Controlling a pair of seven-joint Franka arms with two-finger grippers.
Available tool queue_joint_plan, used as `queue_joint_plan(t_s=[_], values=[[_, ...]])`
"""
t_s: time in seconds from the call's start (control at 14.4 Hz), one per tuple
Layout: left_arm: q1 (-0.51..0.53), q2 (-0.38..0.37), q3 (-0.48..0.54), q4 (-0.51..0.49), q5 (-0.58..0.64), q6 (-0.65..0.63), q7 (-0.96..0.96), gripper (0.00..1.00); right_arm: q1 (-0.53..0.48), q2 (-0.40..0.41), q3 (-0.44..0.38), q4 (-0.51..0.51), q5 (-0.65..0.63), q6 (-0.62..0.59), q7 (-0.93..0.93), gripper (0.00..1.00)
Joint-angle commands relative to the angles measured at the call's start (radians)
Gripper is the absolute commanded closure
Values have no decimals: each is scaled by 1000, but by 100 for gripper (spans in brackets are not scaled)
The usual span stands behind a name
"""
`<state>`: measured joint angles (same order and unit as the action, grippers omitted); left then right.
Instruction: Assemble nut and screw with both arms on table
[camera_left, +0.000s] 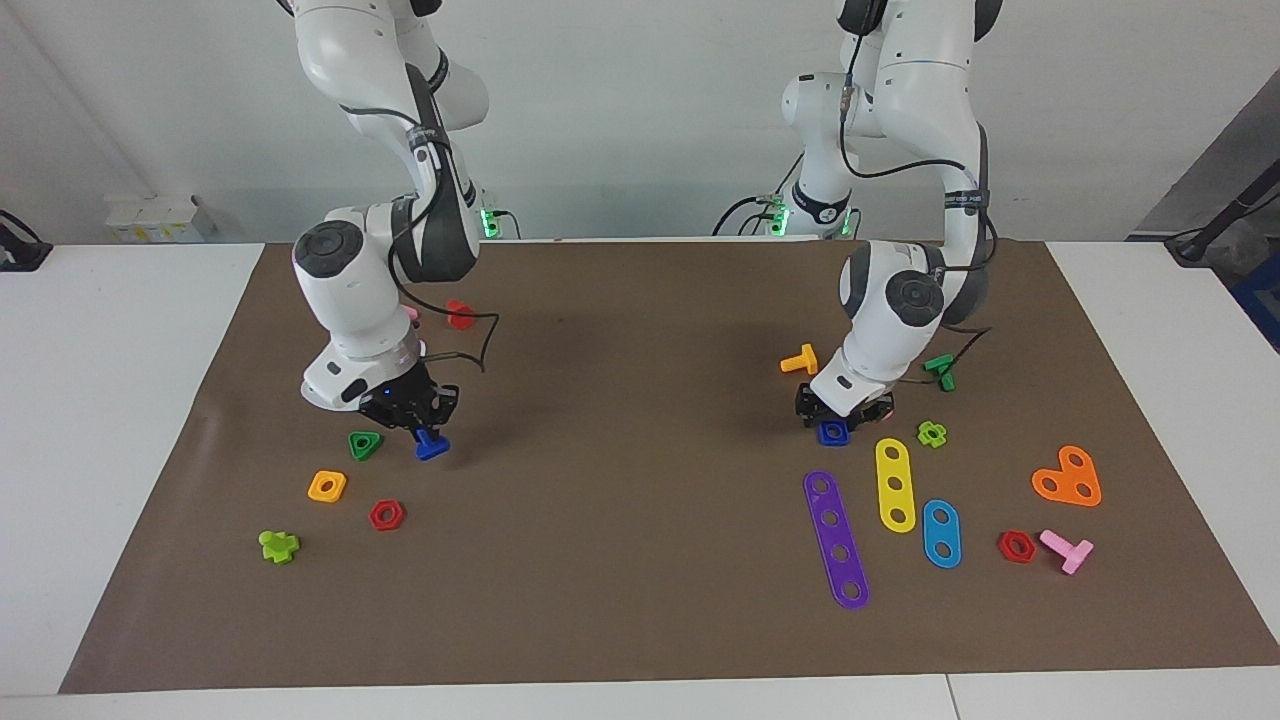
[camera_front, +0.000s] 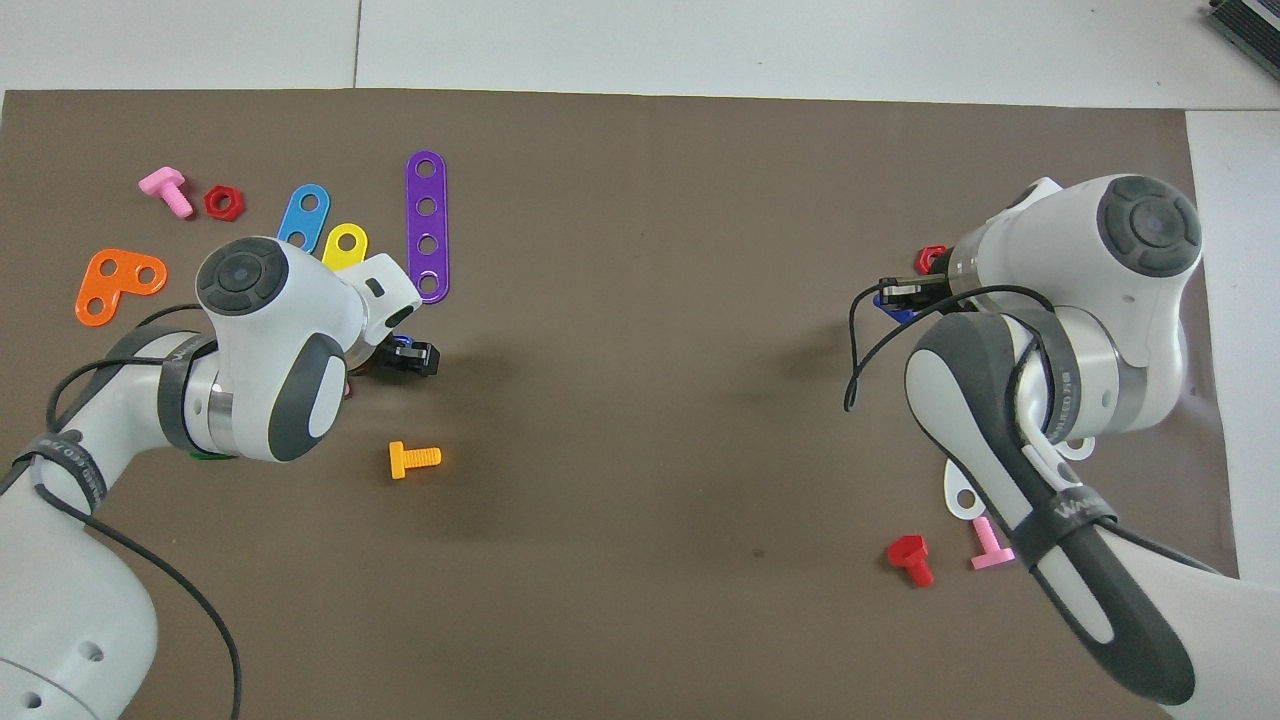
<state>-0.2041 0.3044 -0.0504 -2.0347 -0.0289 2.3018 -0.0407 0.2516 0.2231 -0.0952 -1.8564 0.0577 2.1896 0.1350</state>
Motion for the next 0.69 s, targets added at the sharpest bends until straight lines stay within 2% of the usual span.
queue_joint_plan(t_s=[0.0,0.14,0.21,0.35,0.49,0.62], values=[[-9,-10,7,-25,-16,33,-11,30,98,27,2,75,2,-21,162,100],[-9,-7,7,-25,-16,39,-11,39,188,68,2,135,1,-19,263,100],[-9,-7,7,-25,-16,39,-11,43,239,114,2,179,4,-14,344,100],[-6,-7,9,-24,-16,38,-11,59,300,174,2,252,1,15,473,100],[-8,-5,9,-21,-16,38,-10,72,384,231,2,272,1,36,570,100],[-6,-2,9,-6,-14,39,-10,78,426,274,2,270,-62,85,649,100]])
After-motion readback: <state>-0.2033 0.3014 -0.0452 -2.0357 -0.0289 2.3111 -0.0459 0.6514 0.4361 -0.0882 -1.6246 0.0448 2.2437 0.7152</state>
